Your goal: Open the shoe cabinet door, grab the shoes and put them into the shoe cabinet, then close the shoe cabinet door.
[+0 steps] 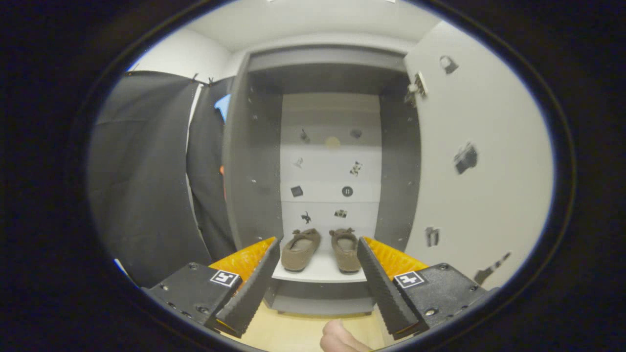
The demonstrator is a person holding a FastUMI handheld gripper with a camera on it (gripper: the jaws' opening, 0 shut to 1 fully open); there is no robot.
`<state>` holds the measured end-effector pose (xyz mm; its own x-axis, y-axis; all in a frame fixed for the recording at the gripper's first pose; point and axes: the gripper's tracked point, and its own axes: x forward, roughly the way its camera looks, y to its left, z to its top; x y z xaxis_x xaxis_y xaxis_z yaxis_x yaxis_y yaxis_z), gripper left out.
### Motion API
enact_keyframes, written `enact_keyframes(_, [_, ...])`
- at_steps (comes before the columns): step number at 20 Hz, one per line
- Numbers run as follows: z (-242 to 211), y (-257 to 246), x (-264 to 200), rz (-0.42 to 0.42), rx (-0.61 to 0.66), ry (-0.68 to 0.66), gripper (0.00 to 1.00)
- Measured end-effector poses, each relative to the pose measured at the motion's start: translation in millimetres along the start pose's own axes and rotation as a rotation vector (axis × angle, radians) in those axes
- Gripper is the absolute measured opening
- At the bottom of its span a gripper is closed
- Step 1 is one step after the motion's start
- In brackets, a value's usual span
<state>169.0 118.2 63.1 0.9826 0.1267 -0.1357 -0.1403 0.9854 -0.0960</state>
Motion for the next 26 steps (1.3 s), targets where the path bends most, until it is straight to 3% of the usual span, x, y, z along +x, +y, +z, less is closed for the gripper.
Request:
enact_keyframes(10, [23,-30,-124,0.051,-0.087,-0.088,1.00])
enact_keyframes(19, [41,-155,-258,-0.020,-0.069,-0.169,1.00])
enact_keyframes(26, [22,-275,-275,-0.163,-0.134,-0.160,1.00])
